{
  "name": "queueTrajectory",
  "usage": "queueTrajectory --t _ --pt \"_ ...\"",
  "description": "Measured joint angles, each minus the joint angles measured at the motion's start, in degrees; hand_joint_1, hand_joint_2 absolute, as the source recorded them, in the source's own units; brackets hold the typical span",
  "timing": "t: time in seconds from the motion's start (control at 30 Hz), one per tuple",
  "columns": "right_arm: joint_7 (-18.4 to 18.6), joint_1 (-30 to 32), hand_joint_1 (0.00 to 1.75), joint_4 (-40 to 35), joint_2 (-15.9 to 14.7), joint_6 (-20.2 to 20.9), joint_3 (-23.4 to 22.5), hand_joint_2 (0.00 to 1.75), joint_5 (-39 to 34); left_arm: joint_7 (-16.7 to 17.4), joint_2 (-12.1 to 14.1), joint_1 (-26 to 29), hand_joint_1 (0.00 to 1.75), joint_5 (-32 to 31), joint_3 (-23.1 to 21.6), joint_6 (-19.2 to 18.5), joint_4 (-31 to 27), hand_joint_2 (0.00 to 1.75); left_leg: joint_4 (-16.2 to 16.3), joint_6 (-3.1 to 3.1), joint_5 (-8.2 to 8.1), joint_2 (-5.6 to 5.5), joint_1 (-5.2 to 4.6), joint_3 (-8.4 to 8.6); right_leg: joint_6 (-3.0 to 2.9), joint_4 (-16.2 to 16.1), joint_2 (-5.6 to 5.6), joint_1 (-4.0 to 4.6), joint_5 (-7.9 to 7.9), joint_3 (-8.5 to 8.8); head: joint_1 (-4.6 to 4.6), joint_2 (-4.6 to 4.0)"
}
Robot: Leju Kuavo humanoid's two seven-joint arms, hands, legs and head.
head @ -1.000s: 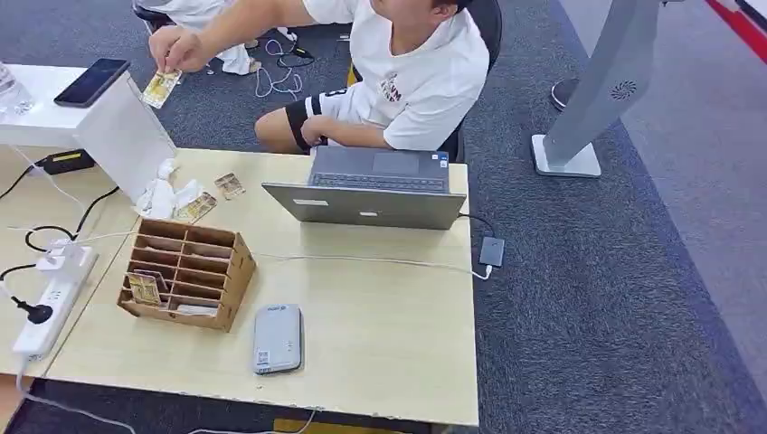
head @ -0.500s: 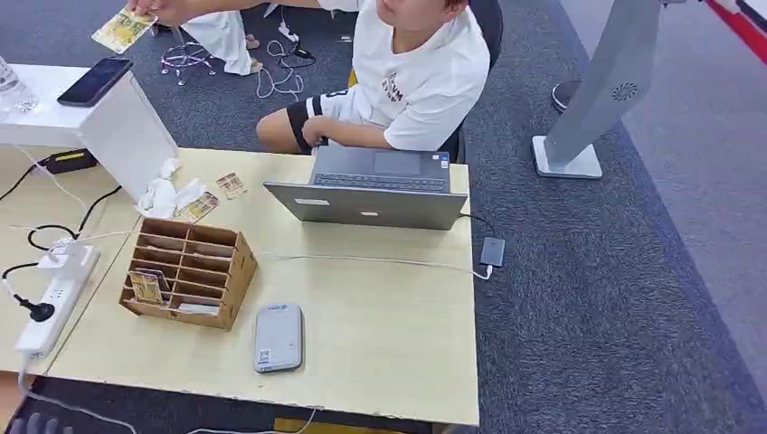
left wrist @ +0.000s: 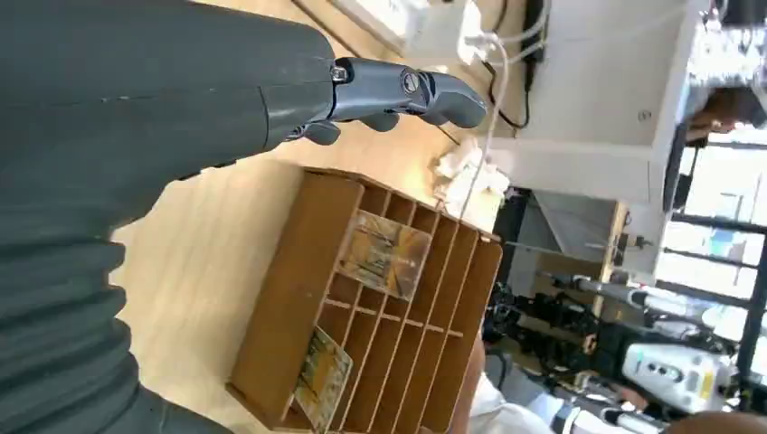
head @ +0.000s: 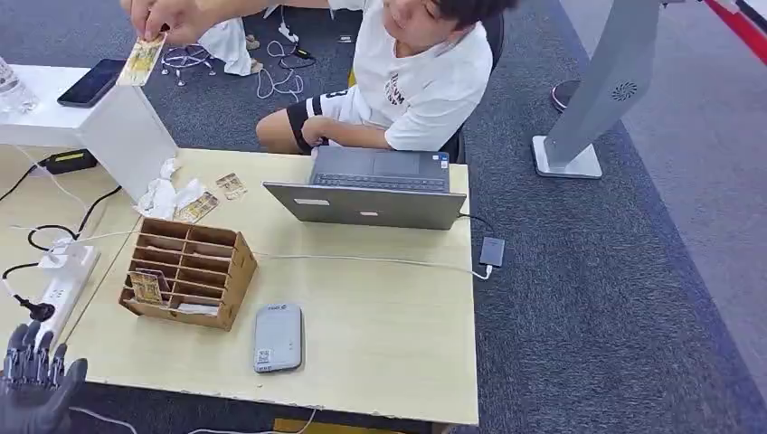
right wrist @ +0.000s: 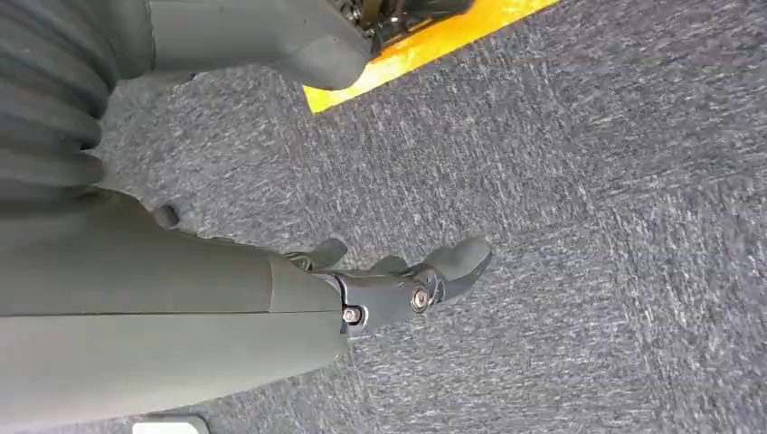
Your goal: Pass the card to the sensor for recognition and then transmit it.
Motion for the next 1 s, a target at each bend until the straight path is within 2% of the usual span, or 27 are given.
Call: queueTrajectory --t 0.2,1.0 --pt "1.03 -0.2 0.0 0.22 0.29 0.3 0.0 1.75 1.84 0.63 4.15 -3.55 0.0 -8.94 -6.38 4.79 -0.33 1.75 0.0 -0.03 0.06 0.0 0.0 0.0 -0.05 0.02 0.01 0.0 0.08 0.0 0.02 0.02" --pt "3.94 -1.32 0.0 1.11 1.73 2.23 0.02 1.75 8.18 9.09 19.11 -16.58 0.0 -47.8 -29.05 23.65 0.11 1.75 0.0 -0.08 0.28 0.03 0.0 -0.05 -0.06 0.05 0.11 0.01 0.28 -0.02 0.0 0.0"
